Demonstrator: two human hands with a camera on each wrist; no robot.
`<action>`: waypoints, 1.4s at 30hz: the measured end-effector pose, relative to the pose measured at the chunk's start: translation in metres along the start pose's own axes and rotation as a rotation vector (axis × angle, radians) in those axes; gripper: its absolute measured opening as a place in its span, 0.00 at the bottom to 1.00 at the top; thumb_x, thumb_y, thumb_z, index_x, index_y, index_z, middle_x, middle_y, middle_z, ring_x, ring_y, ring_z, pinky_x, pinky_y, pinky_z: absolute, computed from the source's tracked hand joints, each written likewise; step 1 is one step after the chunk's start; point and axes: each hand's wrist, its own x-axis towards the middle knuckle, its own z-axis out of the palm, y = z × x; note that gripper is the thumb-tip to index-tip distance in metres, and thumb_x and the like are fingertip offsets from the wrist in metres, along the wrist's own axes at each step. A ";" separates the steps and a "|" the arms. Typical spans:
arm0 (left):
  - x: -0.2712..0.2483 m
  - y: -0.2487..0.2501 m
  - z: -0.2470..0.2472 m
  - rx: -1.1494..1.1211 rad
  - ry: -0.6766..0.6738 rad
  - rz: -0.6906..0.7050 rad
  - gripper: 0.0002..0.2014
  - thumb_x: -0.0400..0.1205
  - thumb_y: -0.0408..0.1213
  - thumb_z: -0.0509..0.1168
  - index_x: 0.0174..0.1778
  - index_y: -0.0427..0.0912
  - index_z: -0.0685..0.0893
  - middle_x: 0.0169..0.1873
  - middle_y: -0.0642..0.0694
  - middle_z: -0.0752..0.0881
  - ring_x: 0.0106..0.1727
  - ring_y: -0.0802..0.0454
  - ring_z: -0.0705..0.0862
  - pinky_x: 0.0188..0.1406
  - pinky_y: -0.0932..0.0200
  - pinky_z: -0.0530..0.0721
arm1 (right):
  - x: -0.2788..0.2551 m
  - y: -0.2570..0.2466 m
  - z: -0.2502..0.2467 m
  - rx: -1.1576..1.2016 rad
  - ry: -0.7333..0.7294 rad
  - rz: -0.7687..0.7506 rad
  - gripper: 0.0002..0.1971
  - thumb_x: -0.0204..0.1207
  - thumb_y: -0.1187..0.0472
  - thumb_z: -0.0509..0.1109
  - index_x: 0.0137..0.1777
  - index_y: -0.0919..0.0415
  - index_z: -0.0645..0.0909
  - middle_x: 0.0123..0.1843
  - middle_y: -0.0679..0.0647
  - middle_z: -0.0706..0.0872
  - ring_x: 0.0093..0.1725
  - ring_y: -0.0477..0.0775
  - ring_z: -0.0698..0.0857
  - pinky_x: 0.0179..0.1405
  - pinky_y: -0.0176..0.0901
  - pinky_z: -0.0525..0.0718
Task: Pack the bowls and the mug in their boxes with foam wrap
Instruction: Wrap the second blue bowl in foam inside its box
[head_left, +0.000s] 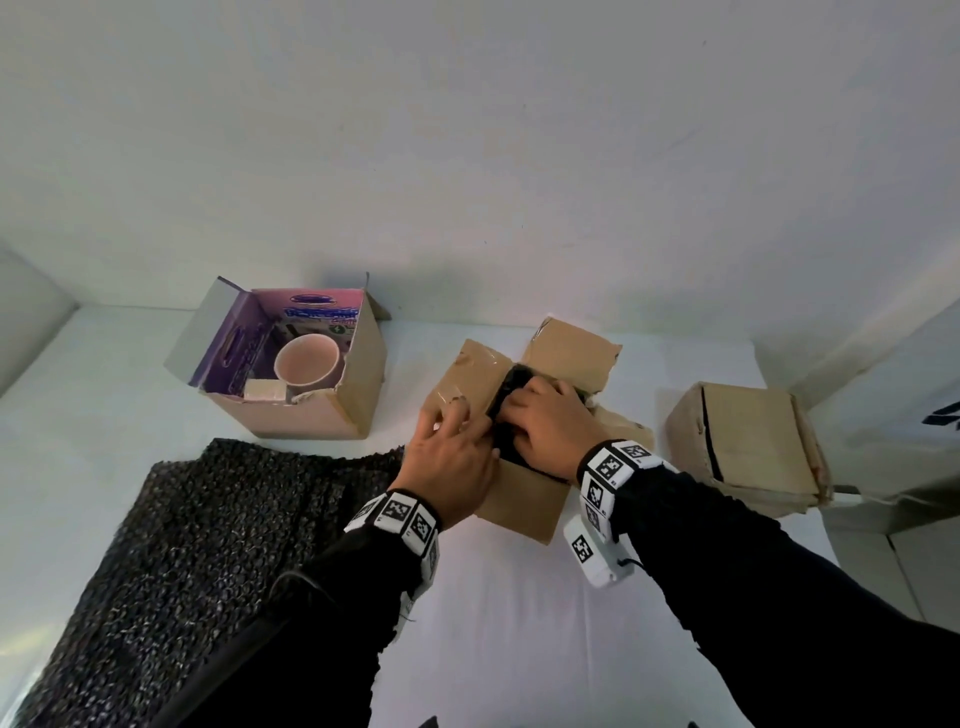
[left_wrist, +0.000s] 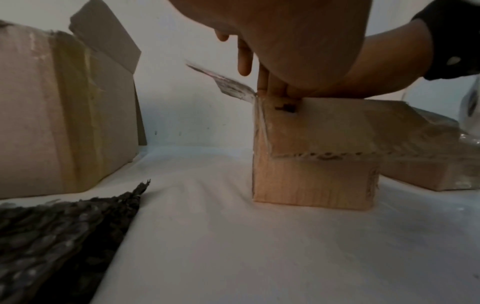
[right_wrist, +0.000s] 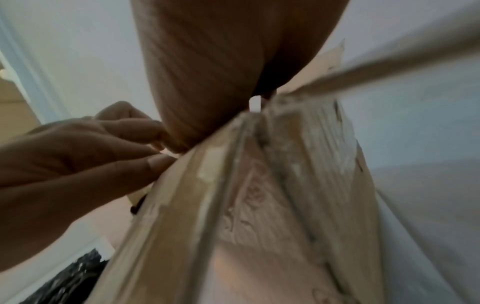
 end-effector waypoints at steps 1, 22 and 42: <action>0.000 0.000 -0.002 -0.003 -0.023 0.008 0.20 0.84 0.51 0.50 0.50 0.47 0.86 0.50 0.52 0.84 0.64 0.41 0.74 0.62 0.41 0.65 | 0.001 0.002 -0.001 0.025 0.071 0.026 0.12 0.72 0.57 0.67 0.55 0.53 0.83 0.59 0.51 0.83 0.59 0.58 0.77 0.56 0.56 0.75; 0.013 -0.007 0.005 -0.004 -0.130 0.083 0.25 0.68 0.70 0.64 0.38 0.50 0.83 0.44 0.56 0.84 0.70 0.42 0.71 0.70 0.36 0.56 | 0.021 0.017 0.012 -0.200 -0.138 0.047 0.18 0.79 0.54 0.58 0.66 0.54 0.79 0.70 0.55 0.77 0.73 0.58 0.71 0.70 0.51 0.63; 0.014 -0.002 0.014 -0.080 -0.053 0.056 0.22 0.67 0.66 0.67 0.40 0.50 0.82 0.42 0.55 0.86 0.65 0.42 0.75 0.65 0.37 0.60 | -0.014 0.033 0.002 -0.335 0.137 0.104 0.12 0.77 0.48 0.66 0.40 0.55 0.82 0.32 0.49 0.87 0.48 0.56 0.78 0.47 0.52 0.65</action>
